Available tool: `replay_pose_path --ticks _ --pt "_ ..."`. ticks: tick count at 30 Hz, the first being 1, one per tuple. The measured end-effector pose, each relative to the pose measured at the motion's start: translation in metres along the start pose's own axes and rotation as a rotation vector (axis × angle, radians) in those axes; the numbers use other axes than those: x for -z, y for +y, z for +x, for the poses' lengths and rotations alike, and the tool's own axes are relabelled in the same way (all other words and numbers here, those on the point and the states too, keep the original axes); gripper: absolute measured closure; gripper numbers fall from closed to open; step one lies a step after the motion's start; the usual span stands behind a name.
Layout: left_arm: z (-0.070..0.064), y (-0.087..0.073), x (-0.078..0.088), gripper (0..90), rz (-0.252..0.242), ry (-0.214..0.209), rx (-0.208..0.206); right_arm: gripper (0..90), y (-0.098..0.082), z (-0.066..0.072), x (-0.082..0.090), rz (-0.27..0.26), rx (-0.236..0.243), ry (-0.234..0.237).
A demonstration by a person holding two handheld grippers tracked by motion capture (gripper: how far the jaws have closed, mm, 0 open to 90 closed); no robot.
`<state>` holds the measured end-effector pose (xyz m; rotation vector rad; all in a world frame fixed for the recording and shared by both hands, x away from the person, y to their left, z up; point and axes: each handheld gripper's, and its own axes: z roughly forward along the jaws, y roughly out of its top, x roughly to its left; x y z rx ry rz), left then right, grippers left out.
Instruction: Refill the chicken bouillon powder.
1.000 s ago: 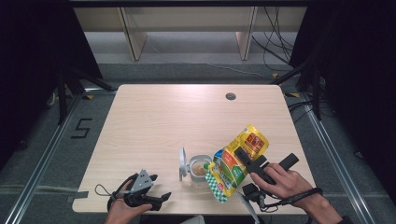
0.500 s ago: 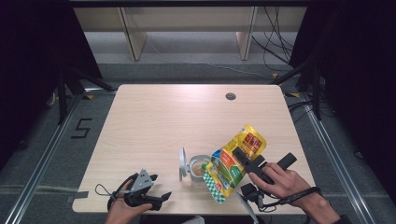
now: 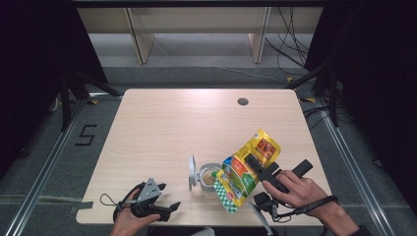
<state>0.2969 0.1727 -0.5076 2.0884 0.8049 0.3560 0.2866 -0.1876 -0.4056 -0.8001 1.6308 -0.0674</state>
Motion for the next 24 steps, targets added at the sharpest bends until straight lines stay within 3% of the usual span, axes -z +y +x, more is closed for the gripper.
replay_pose_path --ticks 2,5,6,7,14,16,17,18,19,22,23,24 --pt "0.0014 0.0001 0.0004 18.9 0.013 0.000 -0.015 55.8 0.0003 0.0003 -0.0002 -0.002 0.002 0.003" --pt "-0.0005 0.0004 -0.0001 19.0 0.014 -0.002 0.004 55.8 0.0007 0.0017 -0.0008 -0.007 -0.003 0.001" --pt "0.0003 0.0010 -0.0003 18.9 0.010 -0.003 -0.015 55.8 0.0010 0.0021 -0.0007 -0.005 -0.003 -0.001" --pt "-0.0018 0.0006 -0.0016 18.9 0.001 0.003 0.014 55.7 0.0012 0.0021 -0.0005 -0.003 -0.002 0.000" --pt "-0.0012 0.0007 -0.0016 18.9 0.007 -0.007 0.012 55.8 0.0021 0.0020 0.0019 -0.003 0.009 0.004" --pt "-0.0015 0.0002 -0.0010 18.9 0.004 0.002 0.004 55.8 0.0027 0.0024 0.0015 -0.003 0.007 0.003" --pt "-0.0001 0.0006 -0.0004 19.0 0.007 0.006 -0.024 55.8 0.0030 0.0025 0.0015 -0.001 0.009 0.006" --pt "-0.0006 0.0006 -0.0005 19.0 0.000 0.002 -0.021 55.8 0.0030 0.0025 0.0015 -0.001 0.013 0.008" --pt "-0.0026 -0.0003 -0.0009 18.9 -0.005 -0.002 0.014 55.8 0.0028 0.0022 0.0014 -0.002 0.014 0.006" --pt "-0.0031 -0.0004 -0.0006 18.9 -0.002 -0.009 0.023 55.8 0.0012 -0.0003 0.0012 0.004 0.027 0.011" --pt "-0.0030 -0.0003 -0.0004 18.9 -0.003 -0.006 0.018 55.8 0.0010 -0.0006 0.0011 0.003 0.025 0.015" --pt "-0.0014 0.0002 0.0002 19.0 -0.001 0.008 -0.015 55.8 0.0011 -0.0007 0.0011 0.002 0.028 0.015"
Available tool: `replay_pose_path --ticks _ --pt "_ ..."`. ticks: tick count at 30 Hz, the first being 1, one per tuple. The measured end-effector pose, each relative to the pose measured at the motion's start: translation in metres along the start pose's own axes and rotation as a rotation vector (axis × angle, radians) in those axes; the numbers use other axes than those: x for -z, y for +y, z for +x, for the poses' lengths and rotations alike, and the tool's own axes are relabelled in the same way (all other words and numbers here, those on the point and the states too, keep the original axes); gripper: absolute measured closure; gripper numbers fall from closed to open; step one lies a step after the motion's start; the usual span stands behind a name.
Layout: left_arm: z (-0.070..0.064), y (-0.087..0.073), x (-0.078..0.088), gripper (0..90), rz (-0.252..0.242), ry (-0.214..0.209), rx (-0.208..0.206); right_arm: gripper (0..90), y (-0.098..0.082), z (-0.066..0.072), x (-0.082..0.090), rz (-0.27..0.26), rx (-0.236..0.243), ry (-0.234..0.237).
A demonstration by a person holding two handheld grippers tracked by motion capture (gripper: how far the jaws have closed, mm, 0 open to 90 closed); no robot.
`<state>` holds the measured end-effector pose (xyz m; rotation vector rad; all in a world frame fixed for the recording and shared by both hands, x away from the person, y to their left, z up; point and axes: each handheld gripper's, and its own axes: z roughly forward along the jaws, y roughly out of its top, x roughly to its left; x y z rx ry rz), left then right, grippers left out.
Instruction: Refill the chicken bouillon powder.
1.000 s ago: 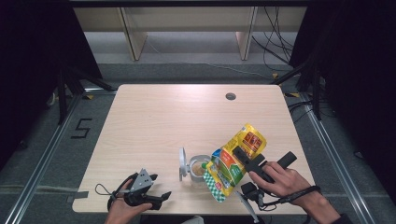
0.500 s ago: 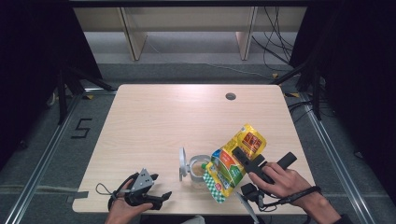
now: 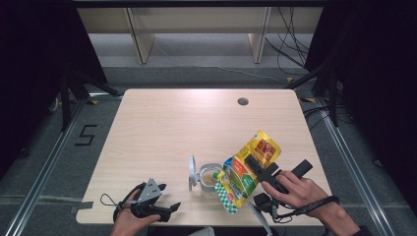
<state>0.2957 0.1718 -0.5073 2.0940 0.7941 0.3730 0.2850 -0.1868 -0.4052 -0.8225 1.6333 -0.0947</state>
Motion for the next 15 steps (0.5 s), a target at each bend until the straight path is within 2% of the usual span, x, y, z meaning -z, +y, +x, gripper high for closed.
replay_pose_path --ticks 2,3,4,6,11,12,13,14,15 --pt "-0.0008 -0.0003 -0.0011 18.9 -0.013 -0.009 0.013 55.9 0.0016 0.0021 -0.0004 -0.010 -0.016 0.001" --pt "-0.0001 -0.0001 -0.0007 18.9 -0.002 -0.010 0.006 55.9 0.0016 0.0024 -0.0003 -0.012 -0.020 0.000" --pt "0.0009 0.0000 0.0001 19.0 0.014 -0.007 -0.008 55.9 0.0011 0.0012 0.0001 -0.004 0.000 0.001" --pt "0.0018 0.0005 0.0008 18.9 0.026 -0.007 -0.021 55.9 0.0009 0.0016 0.0001 -0.002 -0.004 0.000" --pt "0.0016 0.0004 -0.0003 18.9 0.011 0.000 -0.022 55.9 -0.0004 0.0007 0.0010 0.000 -0.006 -0.006" --pt "0.0001 0.0002 -0.0007 18.9 -0.002 -0.008 -0.001 55.9 -0.0008 -0.0001 0.0008 0.002 -0.008 -0.005" --pt "0.0002 0.0002 -0.0008 19.0 -0.003 -0.007 -0.001 55.9 -0.0009 -0.0003 0.0007 0.003 -0.006 -0.005" --pt "-0.0013 -0.0002 -0.0011 18.9 -0.005 -0.009 0.028 55.9 -0.0004 0.0008 0.0004 -0.004 -0.017 -0.006" --pt "0.0007 0.0006 -0.0004 18.9 -0.001 -0.007 -0.009 55.9 0.0000 0.0013 0.0002 -0.005 -0.014 -0.009"
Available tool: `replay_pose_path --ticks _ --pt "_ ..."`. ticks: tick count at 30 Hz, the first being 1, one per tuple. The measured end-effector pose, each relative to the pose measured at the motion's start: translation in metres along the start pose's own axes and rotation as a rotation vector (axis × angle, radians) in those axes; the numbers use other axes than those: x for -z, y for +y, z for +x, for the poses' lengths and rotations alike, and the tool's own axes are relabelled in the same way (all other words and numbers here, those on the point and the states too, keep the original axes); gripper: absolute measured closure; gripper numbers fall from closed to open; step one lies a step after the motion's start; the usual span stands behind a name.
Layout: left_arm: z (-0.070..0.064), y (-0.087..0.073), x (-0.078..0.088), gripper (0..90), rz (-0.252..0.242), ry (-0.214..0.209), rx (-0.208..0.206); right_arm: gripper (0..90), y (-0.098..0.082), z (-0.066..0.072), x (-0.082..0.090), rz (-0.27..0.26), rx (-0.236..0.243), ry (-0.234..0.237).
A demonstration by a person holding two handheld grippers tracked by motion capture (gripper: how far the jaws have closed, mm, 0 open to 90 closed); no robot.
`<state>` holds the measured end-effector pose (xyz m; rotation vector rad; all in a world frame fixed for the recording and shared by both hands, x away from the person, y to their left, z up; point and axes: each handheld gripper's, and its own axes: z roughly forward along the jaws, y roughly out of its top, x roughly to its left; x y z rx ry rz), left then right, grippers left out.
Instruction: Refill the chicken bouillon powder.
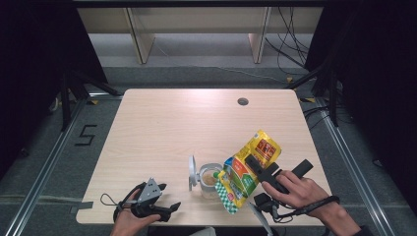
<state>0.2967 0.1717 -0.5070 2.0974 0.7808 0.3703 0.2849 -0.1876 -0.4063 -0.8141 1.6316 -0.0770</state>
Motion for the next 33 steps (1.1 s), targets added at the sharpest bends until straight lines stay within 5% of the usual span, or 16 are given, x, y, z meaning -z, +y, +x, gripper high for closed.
replay_pose_path --ticks 9,14,15,17,21,22,25,26,32,33 --pt "-0.0001 0.0001 -0.0001 18.9 0.006 0.005 -0.007 56.0 0.0002 -0.0008 0.0008 0.005 0.028 0.006" --pt "0.0001 0.0001 -0.0001 18.9 0.012 0.008 -0.012 56.2 -0.0003 0.0000 0.0014 0.007 0.005 0.004" --pt "0.0001 0.0001 -0.0001 18.9 0.011 0.008 -0.011 56.3 -0.0014 -0.0028 0.0026 0.024 0.058 0.015" --pt "0.0001 0.0001 -0.0001 18.9 0.011 0.008 -0.012 56.3 -0.0010 -0.0012 0.0022 0.016 0.032 0.009" --pt "0.0002 0.0001 -0.0001 18.9 0.010 0.010 -0.014 56.3 -0.0016 -0.0026 0.0031 0.022 0.055 0.014" --pt "0.0000 0.0000 -0.0001 18.9 0.011 0.009 -0.011 56.3 -0.0009 0.0001 0.0022 0.005 0.008 0.005" --pt "0.0005 0.0002 0.0002 18.9 0.014 0.010 -0.016 56.3 -0.0012 0.0004 0.0014 0.001 0.009 -0.001" --pt "-0.0003 -0.0001 -0.0006 18.9 0.001 0.007 -0.007 56.3 -0.0021 -0.0027 0.0022 0.020 0.060 0.010" --pt "-0.0003 0.0000 0.0003 18.9 0.007 0.008 -0.009 56.3 -0.0017 0.0003 0.0010 0.001 0.006 -0.006" --pt "-0.0002 0.0000 0.0004 18.9 0.007 0.008 -0.010 56.3 -0.0024 -0.0015 0.0019 0.011 0.033 -0.002"
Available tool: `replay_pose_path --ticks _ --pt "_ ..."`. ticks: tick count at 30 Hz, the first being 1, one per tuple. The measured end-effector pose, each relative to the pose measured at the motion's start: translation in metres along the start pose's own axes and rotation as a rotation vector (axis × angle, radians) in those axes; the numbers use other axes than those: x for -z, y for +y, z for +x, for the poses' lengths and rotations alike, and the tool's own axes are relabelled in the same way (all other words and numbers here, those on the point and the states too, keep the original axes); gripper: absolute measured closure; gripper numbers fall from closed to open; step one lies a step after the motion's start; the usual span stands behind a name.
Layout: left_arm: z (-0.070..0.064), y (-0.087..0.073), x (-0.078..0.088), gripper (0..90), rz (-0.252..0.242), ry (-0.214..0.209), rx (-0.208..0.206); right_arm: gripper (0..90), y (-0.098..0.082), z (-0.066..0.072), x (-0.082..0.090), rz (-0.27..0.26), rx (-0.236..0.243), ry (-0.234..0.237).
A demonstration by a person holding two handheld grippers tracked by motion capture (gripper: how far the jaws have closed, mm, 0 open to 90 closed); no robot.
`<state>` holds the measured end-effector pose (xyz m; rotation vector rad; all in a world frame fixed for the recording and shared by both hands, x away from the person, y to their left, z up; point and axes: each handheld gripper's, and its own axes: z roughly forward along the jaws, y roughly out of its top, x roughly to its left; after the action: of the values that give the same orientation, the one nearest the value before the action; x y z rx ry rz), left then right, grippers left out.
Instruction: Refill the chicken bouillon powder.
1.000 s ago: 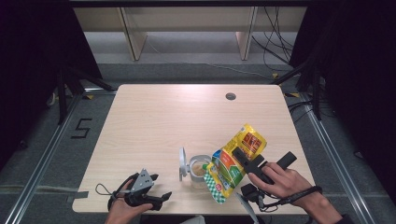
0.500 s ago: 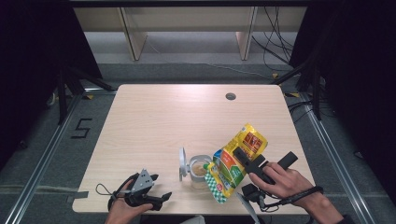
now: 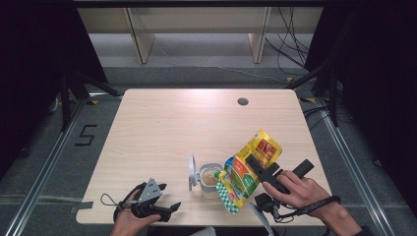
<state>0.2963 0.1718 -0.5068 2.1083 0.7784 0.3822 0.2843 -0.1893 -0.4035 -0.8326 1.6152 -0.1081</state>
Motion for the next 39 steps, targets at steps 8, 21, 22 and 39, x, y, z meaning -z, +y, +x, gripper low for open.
replay_pose_path --ticks 8,21,22,39 --pt "-0.0013 0.0002 0.0001 18.9 -0.003 -0.001 0.013 56.4 0.0000 0.0000 -0.0004 -0.001 0.003 0.000" --pt "-0.0036 -0.0004 -0.0005 18.9 -0.006 0.001 0.038 56.6 0.0009 0.0006 -0.0012 -0.015 -0.018 -0.003" --pt "-0.0032 -0.0004 -0.0003 18.9 -0.003 0.004 0.035 56.6 0.0002 -0.0024 -0.0003 0.005 0.032 0.009" --pt "-0.0036 -0.0008 -0.0010 18.9 -0.014 0.000 0.037 56.7 0.0000 -0.0015 -0.0004 0.002 0.024 0.004"
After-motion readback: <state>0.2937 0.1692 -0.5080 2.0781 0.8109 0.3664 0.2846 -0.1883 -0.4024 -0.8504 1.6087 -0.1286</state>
